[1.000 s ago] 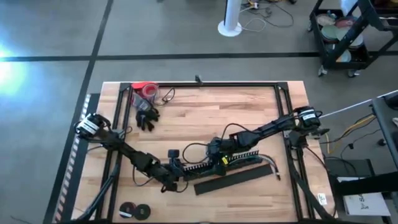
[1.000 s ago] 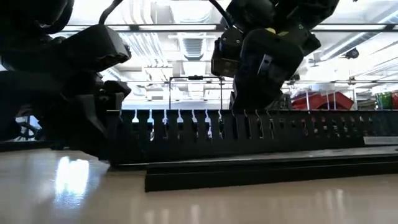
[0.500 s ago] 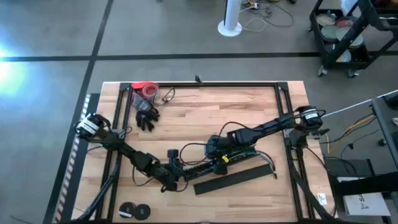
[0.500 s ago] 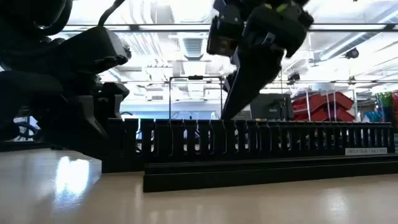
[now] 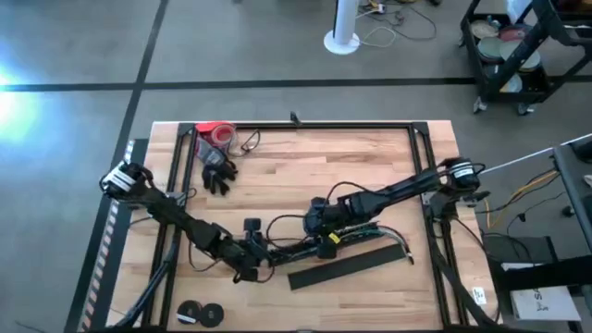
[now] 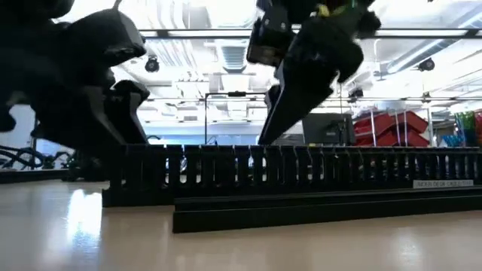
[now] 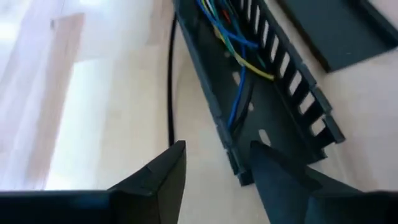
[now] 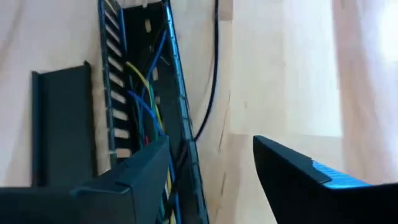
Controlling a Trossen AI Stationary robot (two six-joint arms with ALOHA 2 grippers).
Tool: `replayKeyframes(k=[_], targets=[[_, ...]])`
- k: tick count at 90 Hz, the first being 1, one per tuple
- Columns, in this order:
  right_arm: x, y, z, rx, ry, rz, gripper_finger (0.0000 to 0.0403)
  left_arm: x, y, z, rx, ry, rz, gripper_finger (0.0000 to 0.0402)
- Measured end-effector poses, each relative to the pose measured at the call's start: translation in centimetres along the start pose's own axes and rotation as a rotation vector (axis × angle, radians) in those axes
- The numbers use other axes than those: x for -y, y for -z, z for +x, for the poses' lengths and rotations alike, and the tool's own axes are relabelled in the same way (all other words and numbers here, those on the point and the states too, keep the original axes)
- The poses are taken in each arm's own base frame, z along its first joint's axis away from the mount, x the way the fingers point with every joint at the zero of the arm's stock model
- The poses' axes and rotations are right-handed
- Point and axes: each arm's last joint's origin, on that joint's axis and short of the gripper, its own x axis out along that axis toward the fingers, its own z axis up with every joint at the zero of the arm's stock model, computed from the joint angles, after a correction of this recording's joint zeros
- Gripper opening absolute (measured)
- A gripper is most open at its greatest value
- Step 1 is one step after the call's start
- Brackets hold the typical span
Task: Ziptie cables
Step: Put the ziptied cable wires into the black cable duct
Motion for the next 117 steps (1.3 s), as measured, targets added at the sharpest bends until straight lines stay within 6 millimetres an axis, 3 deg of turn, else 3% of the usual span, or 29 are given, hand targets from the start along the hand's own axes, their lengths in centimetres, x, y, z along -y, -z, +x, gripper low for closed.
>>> replayKeyframes(k=[13,30,51,67,102,117], targets=[[0.0,0.0,0.7,0.015,-0.010,0.027,0.0193,0.2,0.2,-0.3,0.010,0.012,-0.066,0.0163],[0.1,0.6,2.1,-0.013,-0.056,0.046,0.0155,1.2,1.4,0.8,-0.040,0.023,-0.100,0.0154],[1.0,0.5,2.1,-0.012,-0.056,0.073,0.0077,1.9,2.3,2.5,-0.052,-0.005,-0.160,0.0160],[1.9,0.5,2.0,-0.027,-0.149,0.098,0.0011,2.1,3.1,3.2,-0.087,-0.021,-0.143,0.0173],[3.9,0.9,1.9,-0.066,-0.275,0.165,0.0003,2.1,3.5,3.5,-0.102,-0.027,-0.129,0.0163],[3.9,0.9,1.9,-0.065,-0.278,0.151,0.0024,2.1,3.5,3.5,-0.103,-0.026,-0.127,0.0158]])
